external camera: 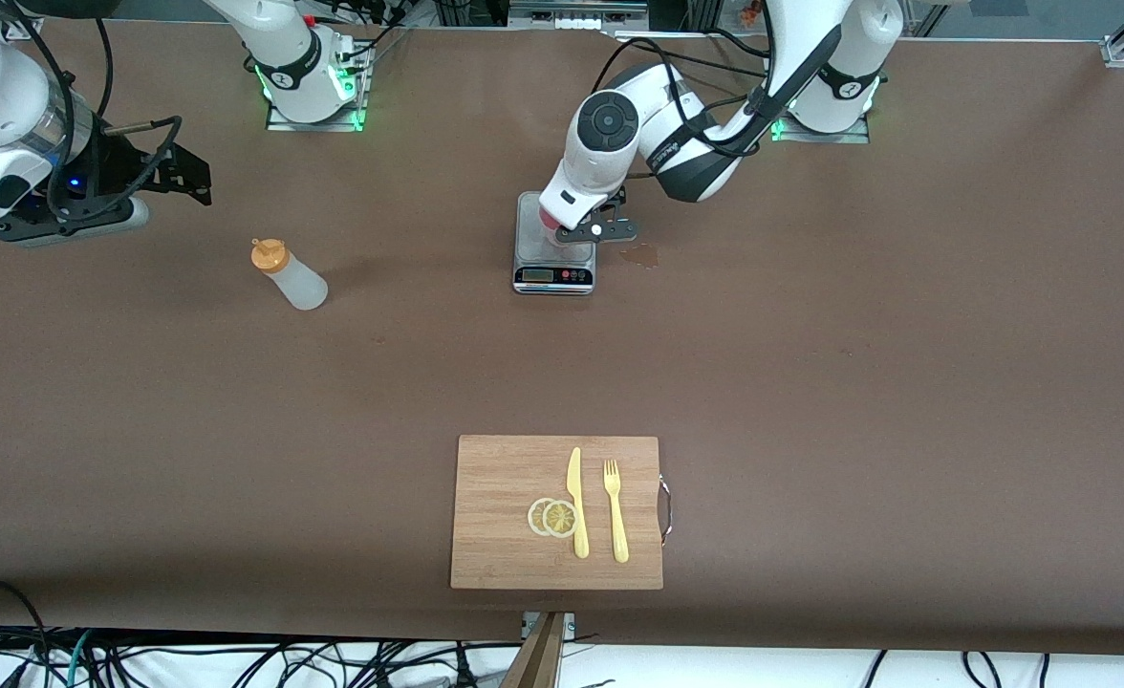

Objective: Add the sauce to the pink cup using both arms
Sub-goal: 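Carry the pink cup with the left gripper onto the scale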

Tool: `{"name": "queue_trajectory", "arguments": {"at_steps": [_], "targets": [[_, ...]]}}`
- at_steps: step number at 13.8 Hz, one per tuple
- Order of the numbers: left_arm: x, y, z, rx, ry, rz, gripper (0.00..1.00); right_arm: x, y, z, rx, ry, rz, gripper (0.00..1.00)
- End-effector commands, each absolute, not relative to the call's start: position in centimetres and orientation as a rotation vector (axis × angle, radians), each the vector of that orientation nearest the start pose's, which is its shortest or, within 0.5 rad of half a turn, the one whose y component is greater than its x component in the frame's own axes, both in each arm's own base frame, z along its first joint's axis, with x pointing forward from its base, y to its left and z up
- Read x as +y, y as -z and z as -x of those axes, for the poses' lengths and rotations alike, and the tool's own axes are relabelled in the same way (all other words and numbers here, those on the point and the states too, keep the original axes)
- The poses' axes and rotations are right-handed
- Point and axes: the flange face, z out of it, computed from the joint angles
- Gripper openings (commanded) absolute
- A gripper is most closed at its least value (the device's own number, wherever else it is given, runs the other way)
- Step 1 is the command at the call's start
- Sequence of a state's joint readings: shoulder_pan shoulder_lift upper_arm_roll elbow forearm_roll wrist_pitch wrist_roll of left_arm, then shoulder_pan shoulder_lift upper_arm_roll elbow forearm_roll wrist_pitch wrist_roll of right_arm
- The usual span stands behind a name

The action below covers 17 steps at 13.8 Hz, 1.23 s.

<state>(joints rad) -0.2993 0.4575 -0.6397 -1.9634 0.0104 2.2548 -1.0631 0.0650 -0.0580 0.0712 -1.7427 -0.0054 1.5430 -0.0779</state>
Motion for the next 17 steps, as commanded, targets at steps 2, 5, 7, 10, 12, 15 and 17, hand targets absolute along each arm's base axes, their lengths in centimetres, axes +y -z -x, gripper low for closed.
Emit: {"name": "queue_trajectory", "arguments": {"at_steps": [2, 5, 7, 10, 12, 15, 17], "targets": [[-48.1, -29.9, -38.4, -0.303, -0.389, 3.158, 1.0, 7.1, -57.6, -51.9, -0.333, -0.21, 3.137, 1.0], [-48.0, -35.2, -41.3, -0.293, -0.432, 3.087, 1.0, 7.1, -57.6, -51.9, -0.333, -0.213, 3.137, 1.0], [-46.8, -38.4, -43.6, -0.323, -0.441, 3.064, 1.0, 7.1, -57.7, -51.8, -0.333, -0.213, 3.137, 1.0], [-42.9, -43.8, -48.8, -0.316, -0.441, 3.086, 1.0, 7.1, -57.7, -51.8, -0.333, -0.215, 3.135, 1.0], [-40.1, -46.4, -51.9, -0.367, -0.365, 3.109, 1.0, 7.3, -57.7, -51.7, -0.344, -0.217, 3.131, 1.0], [-35.1, -48.7, -56.0, -0.279, -0.316, 3.171, 1.0, 7.4, -58.1, -51.7, -0.474, -0.208, 3.106, 1.0], [-32.0, -48.9, -57.8, -0.234, -0.302, 3.19, 1.0, 7.5, -58.2, -51.3, -0.475, -0.232, 3.082, 1.0]]}}
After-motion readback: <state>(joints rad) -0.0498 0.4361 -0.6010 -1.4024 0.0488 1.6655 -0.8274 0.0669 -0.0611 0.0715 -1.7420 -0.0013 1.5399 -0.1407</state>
